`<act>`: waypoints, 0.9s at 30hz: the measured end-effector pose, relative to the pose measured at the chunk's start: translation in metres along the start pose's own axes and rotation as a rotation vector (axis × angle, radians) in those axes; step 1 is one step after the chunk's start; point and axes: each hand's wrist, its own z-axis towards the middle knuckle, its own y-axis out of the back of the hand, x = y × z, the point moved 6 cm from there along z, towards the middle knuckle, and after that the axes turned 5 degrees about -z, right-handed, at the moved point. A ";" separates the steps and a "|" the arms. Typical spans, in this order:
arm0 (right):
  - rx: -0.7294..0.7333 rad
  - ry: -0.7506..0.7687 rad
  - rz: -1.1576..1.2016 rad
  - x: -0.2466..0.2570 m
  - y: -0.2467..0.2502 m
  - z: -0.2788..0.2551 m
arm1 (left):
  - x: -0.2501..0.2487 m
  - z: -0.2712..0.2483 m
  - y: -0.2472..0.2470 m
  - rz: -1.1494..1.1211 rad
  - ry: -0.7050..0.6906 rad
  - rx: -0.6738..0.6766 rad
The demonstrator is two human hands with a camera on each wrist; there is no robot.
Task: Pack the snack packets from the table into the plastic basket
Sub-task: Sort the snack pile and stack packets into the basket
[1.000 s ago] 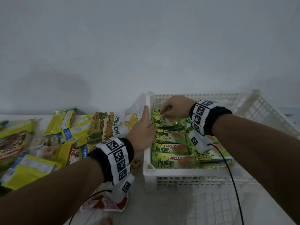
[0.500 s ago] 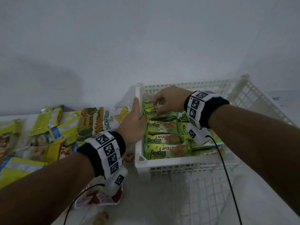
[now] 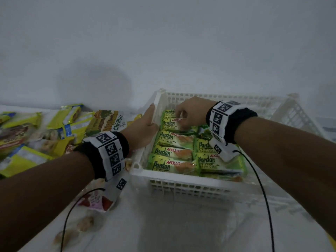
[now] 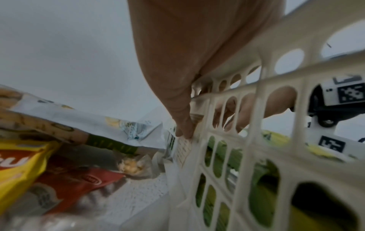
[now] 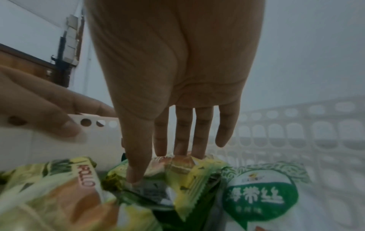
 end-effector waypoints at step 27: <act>-0.021 0.023 -0.027 0.010 0.009 -0.009 | 0.010 0.003 0.005 0.123 0.002 -0.060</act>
